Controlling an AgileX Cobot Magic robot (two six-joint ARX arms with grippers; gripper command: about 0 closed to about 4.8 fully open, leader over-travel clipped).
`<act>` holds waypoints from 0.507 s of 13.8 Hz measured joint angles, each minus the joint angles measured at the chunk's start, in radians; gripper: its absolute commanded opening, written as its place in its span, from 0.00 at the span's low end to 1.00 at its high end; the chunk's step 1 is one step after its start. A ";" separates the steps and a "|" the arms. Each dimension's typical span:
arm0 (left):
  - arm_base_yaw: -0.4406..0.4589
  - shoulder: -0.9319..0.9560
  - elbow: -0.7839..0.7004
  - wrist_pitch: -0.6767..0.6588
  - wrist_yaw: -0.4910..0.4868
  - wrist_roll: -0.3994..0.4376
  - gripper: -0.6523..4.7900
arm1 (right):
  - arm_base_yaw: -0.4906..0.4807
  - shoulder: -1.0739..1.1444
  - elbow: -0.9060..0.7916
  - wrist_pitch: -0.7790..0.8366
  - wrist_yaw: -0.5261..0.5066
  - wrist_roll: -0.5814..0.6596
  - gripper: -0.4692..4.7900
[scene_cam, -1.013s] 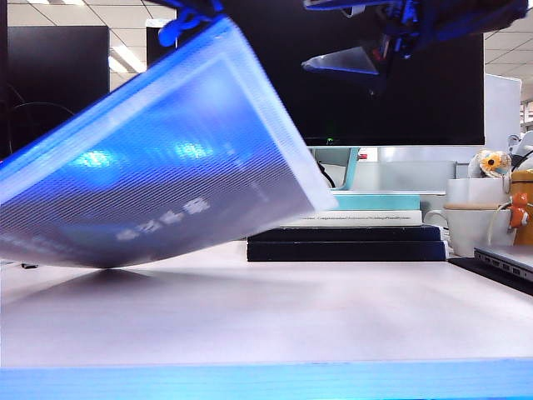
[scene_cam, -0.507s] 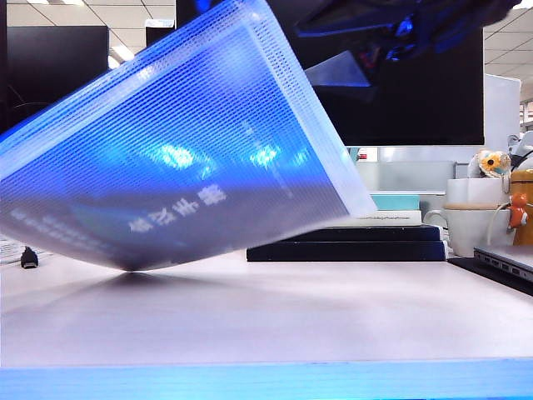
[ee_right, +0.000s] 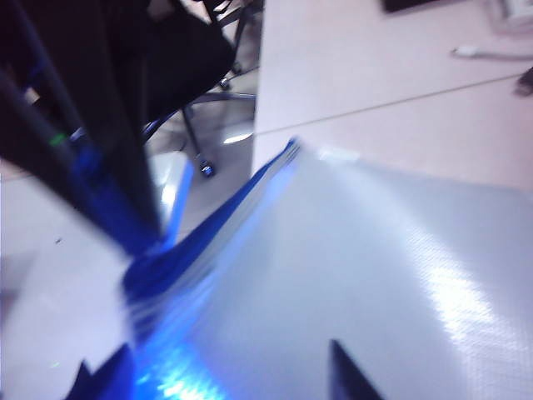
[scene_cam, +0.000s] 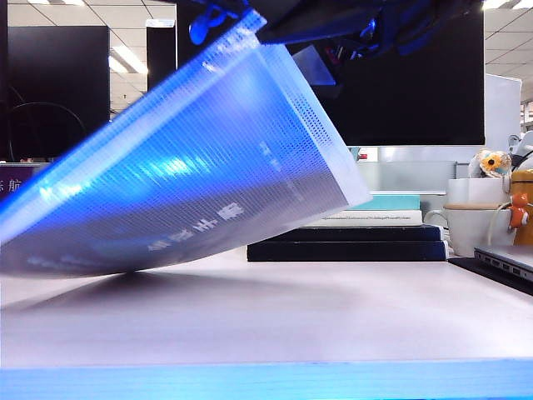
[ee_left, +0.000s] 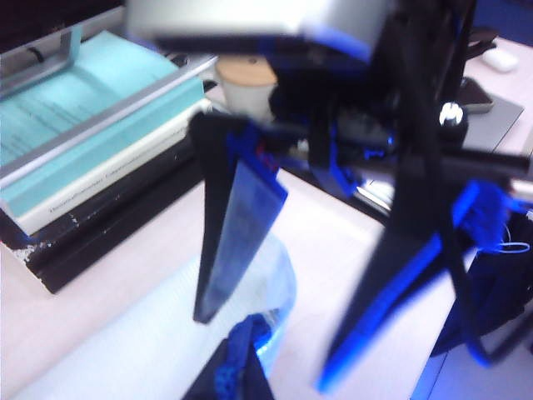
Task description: Pick up the transparent plastic file bag with a blue zipper and open its zipper.
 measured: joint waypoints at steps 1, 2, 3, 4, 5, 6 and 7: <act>0.000 0.002 0.000 0.000 0.008 0.000 0.11 | 0.000 0.000 0.000 0.022 0.000 0.017 0.66; 0.000 0.007 0.001 0.003 0.014 0.000 0.11 | -0.001 0.000 0.000 0.047 -0.001 0.048 0.63; 0.000 0.026 0.001 0.010 0.014 0.000 0.11 | 0.000 0.000 0.001 0.074 -0.003 0.088 0.54; 0.000 0.035 0.000 0.013 0.014 0.000 0.11 | 0.000 0.000 0.003 0.079 -0.005 0.103 0.46; 0.000 0.041 0.000 0.019 0.013 0.000 0.11 | 0.001 0.000 0.004 0.082 -0.007 0.108 0.47; 0.001 0.045 0.000 0.031 0.007 0.000 0.11 | 0.002 -0.001 0.004 0.081 -0.015 0.110 0.47; 0.000 0.045 0.000 0.047 0.011 0.000 0.11 | 0.002 -0.002 0.004 0.078 -0.008 0.115 0.46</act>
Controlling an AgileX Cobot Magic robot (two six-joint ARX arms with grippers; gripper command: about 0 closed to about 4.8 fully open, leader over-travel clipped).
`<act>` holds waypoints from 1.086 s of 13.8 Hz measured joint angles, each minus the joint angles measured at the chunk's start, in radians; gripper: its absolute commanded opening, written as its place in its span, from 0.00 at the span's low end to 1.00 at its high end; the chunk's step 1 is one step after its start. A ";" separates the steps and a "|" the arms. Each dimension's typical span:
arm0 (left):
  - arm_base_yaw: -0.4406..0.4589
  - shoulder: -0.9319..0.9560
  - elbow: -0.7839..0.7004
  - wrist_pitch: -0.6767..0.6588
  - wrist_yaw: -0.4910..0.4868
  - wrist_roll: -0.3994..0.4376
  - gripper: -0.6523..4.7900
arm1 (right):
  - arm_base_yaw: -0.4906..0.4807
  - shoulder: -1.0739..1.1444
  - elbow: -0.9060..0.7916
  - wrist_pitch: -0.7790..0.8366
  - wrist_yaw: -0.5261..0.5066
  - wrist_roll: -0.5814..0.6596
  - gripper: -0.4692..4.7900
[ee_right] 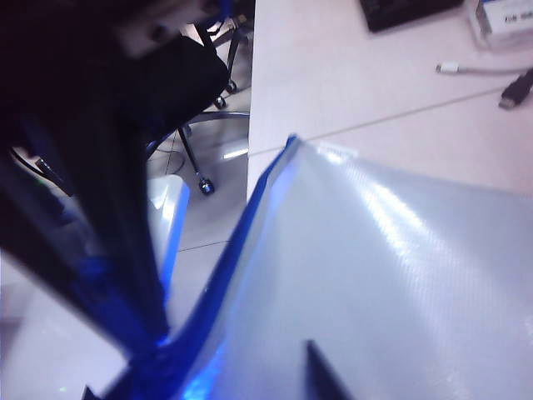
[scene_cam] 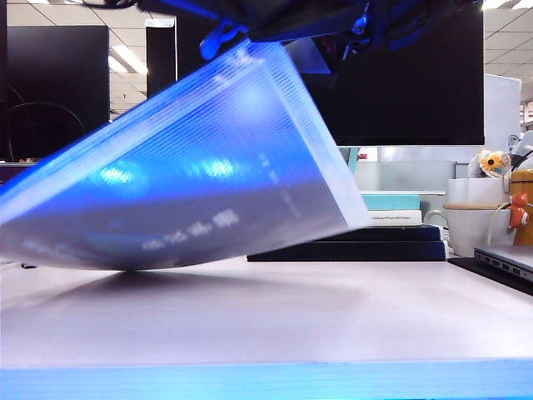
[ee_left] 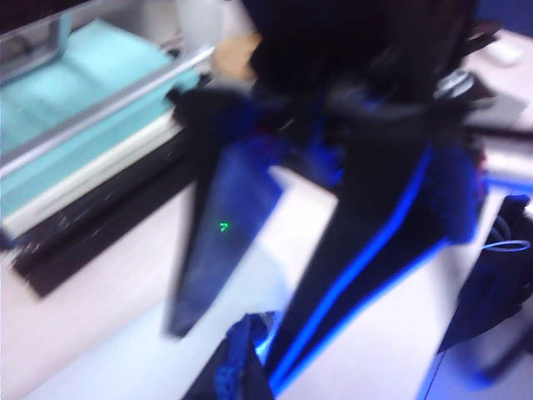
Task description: Pick up the transparent plastic file bag with a blue zipper and open its zipper.
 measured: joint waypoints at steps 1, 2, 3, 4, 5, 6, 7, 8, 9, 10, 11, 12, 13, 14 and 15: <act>0.001 0.000 0.000 0.014 0.003 0.000 0.11 | 0.000 0.000 0.000 -0.008 0.000 -0.001 0.44; 0.009 0.000 0.000 0.021 0.005 0.000 0.11 | 0.000 0.000 0.000 -0.008 0.003 0.000 0.13; 0.021 0.000 0.000 0.033 0.016 -0.002 0.11 | 0.000 0.000 0.000 -0.015 0.005 0.003 0.09; 0.023 0.000 0.001 0.036 0.016 -0.003 0.11 | -0.001 0.000 0.000 -0.015 0.005 0.002 0.09; 0.024 -0.001 0.001 0.034 0.017 -0.003 0.11 | -0.001 0.000 0.000 -0.014 0.005 -0.006 0.09; 0.025 -0.001 0.001 0.034 0.018 -0.003 0.11 | -0.001 0.000 0.000 -0.012 0.005 -0.005 0.09; 0.025 -0.001 0.001 0.035 0.018 -0.003 0.11 | -0.001 0.000 0.000 -0.006 0.004 -0.005 0.09; 0.026 -0.002 0.001 0.034 0.016 -0.003 0.11 | -0.001 0.000 0.000 -0.005 0.005 -0.003 0.09; 0.051 -0.003 0.001 0.020 0.021 -0.002 0.11 | -0.008 -0.001 0.005 -0.005 0.010 0.008 0.09; 0.076 -0.002 0.001 0.002 0.024 0.001 0.11 | -0.015 -0.010 0.007 0.002 0.012 0.014 0.09; 0.095 -0.002 0.002 -0.016 0.026 0.010 0.11 | -0.019 -0.019 0.010 0.002 0.014 0.015 0.09; 0.110 -0.002 0.005 -0.023 0.035 0.017 0.11 | -0.023 -0.030 0.013 0.005 0.018 0.017 0.09; 0.138 -0.003 0.006 -0.031 0.048 0.021 0.11 | -0.026 -0.048 0.017 0.016 0.032 0.023 0.09; 0.153 -0.003 0.006 -0.043 0.050 0.021 0.11 | -0.032 -0.063 0.017 0.021 0.044 0.024 0.09; 0.154 -0.003 0.006 -0.054 0.049 0.024 0.11 | -0.039 -0.073 0.017 0.020 0.060 0.026 0.09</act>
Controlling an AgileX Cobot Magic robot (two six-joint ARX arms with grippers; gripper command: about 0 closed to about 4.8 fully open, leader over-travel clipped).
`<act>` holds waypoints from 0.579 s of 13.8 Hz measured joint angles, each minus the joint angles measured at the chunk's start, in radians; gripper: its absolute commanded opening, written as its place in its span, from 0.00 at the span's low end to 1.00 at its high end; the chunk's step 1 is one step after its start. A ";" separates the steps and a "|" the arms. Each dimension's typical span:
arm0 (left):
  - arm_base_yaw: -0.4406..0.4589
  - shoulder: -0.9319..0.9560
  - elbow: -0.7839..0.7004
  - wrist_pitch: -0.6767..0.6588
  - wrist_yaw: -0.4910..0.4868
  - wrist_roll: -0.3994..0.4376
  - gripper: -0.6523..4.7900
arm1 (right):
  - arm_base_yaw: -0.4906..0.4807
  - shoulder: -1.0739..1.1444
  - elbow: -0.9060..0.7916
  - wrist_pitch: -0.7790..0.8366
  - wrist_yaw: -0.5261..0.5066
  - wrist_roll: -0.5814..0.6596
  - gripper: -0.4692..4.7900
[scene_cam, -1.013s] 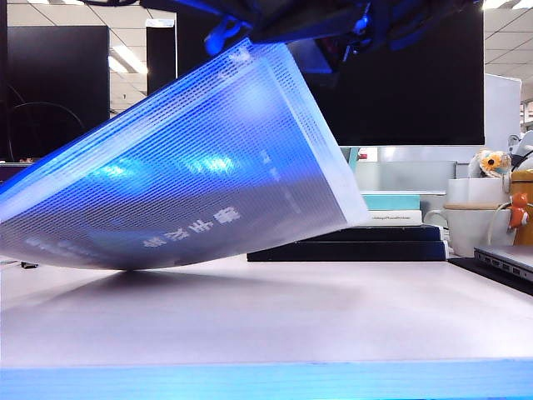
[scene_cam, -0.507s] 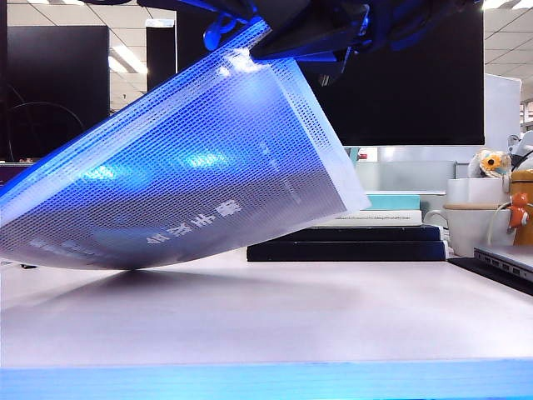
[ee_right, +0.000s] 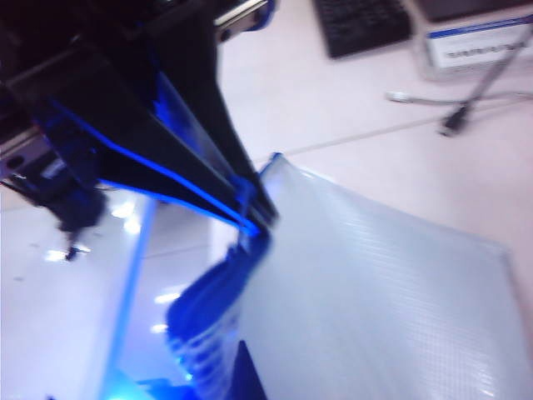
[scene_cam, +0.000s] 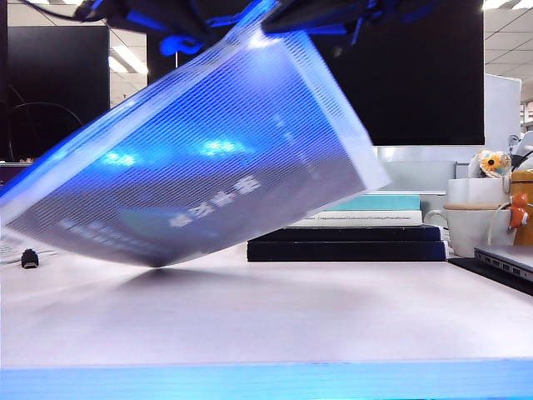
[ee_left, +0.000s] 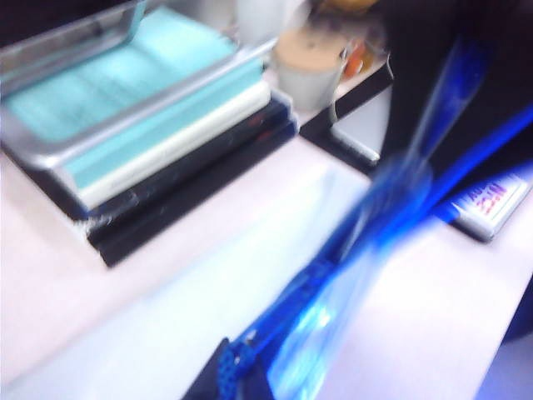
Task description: Pick up the transparent plastic file bag with a blue zipper and open its zipper.
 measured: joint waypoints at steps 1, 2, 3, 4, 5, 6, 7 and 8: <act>-0.002 0.000 0.000 -0.007 0.000 0.003 0.11 | -0.006 -0.008 0.000 0.000 0.021 0.001 0.09; -0.004 0.000 0.000 -0.014 0.000 0.011 0.11 | -0.007 -0.011 0.000 -0.002 0.027 0.005 0.09; 0.000 -0.002 0.000 -0.061 -0.021 0.032 0.11 | -0.031 -0.042 0.000 -0.008 0.044 0.015 0.09; 0.010 -0.003 0.000 -0.105 -0.060 0.058 0.11 | -0.044 -0.054 -0.001 -0.005 0.049 0.023 0.09; 0.014 -0.005 0.000 -0.156 -0.137 0.075 0.11 | -0.083 -0.085 -0.001 0.012 0.052 0.046 0.09; 0.037 -0.011 0.000 -0.180 -0.181 0.097 0.11 | -0.105 -0.109 -0.001 0.027 0.053 0.061 0.09; 0.054 -0.012 0.000 -0.198 -0.205 0.104 0.11 | -0.119 -0.126 -0.001 0.030 0.051 0.065 0.09; 0.064 -0.012 0.000 -0.210 -0.221 0.106 0.11 | -0.130 -0.136 -0.001 0.030 0.051 0.068 0.09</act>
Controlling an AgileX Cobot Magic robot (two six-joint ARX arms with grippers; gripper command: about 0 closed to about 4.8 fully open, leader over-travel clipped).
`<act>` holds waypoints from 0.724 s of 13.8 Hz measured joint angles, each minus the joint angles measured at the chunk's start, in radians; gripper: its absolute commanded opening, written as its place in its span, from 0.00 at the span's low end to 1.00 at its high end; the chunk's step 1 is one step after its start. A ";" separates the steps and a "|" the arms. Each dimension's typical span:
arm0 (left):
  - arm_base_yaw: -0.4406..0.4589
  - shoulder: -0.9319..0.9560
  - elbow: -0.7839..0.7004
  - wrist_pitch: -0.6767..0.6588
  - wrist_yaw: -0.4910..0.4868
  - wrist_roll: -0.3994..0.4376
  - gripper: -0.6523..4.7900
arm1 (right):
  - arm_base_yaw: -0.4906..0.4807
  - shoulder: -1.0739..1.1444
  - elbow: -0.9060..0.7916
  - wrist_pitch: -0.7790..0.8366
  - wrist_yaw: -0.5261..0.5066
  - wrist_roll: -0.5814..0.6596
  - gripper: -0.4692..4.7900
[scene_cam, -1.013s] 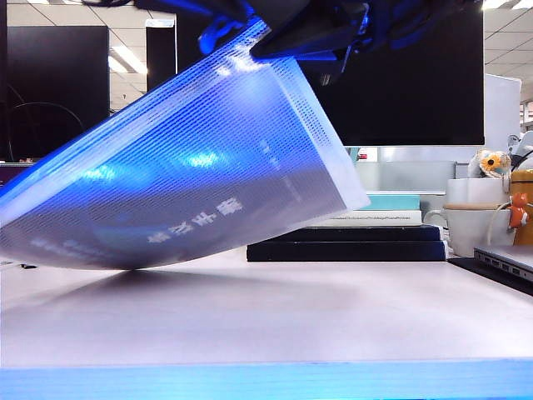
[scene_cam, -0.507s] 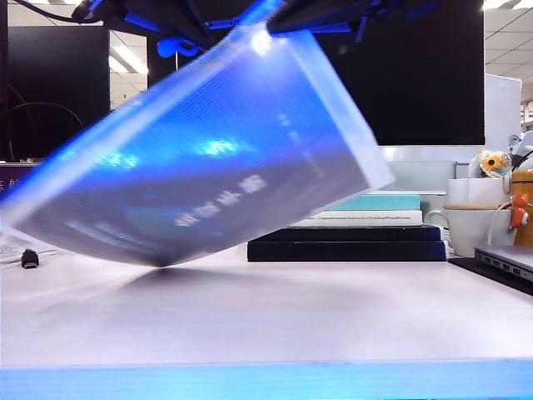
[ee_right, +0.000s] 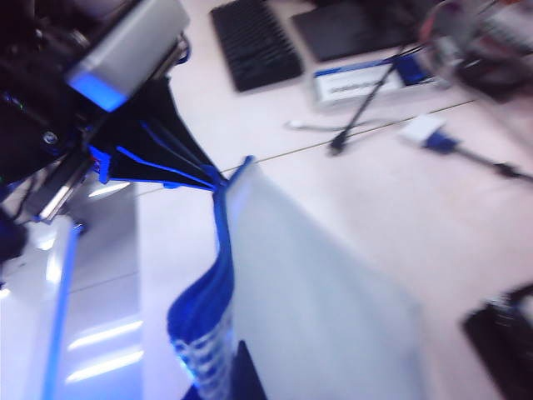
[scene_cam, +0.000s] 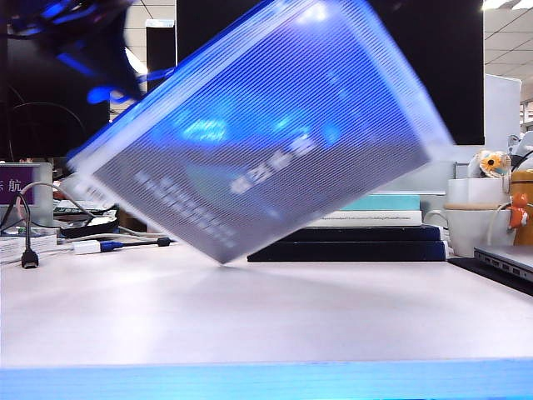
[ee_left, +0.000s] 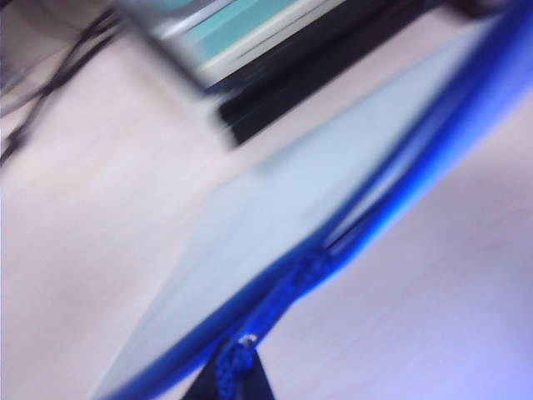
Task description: Pick up the transparent plastic file bag with a blue zipper and open its zipper.
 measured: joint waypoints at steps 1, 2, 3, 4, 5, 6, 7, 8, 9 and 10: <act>0.023 0.000 0.000 -0.017 -0.026 0.004 0.11 | -0.023 -0.020 0.000 0.000 -0.001 0.003 0.09; 0.096 -0.001 0.000 -0.053 -0.080 0.010 0.11 | -0.070 -0.063 0.000 -0.008 -0.006 0.007 0.09; 0.156 -0.002 0.000 -0.055 -0.092 0.010 0.11 | -0.082 -0.071 0.000 -0.022 -0.007 0.008 0.09; 0.210 -0.010 0.000 -0.057 -0.096 0.010 0.11 | -0.090 -0.071 0.000 -0.047 -0.021 0.008 0.09; 0.231 -0.026 0.000 -0.056 -0.084 0.010 0.49 | -0.092 -0.071 0.000 -0.060 -0.029 0.008 0.09; 0.251 -0.048 0.000 -0.050 -0.065 0.013 1.00 | -0.088 -0.071 0.000 -0.078 -0.037 0.008 0.09; 0.254 -0.105 0.000 -0.051 0.011 -0.010 1.00 | -0.089 -0.070 0.000 -0.163 -0.037 -0.036 0.09; 0.254 -0.138 0.000 -0.039 0.065 -0.027 1.00 | -0.077 -0.061 0.000 -0.227 -0.041 -0.079 0.09; 0.254 -0.156 0.000 -0.020 0.085 -0.045 1.00 | -0.073 -0.043 0.000 -0.275 -0.053 -0.113 0.09; 0.254 -0.175 0.000 -0.003 0.086 -0.048 1.00 | -0.051 -0.020 -0.008 -0.311 -0.048 -0.148 0.09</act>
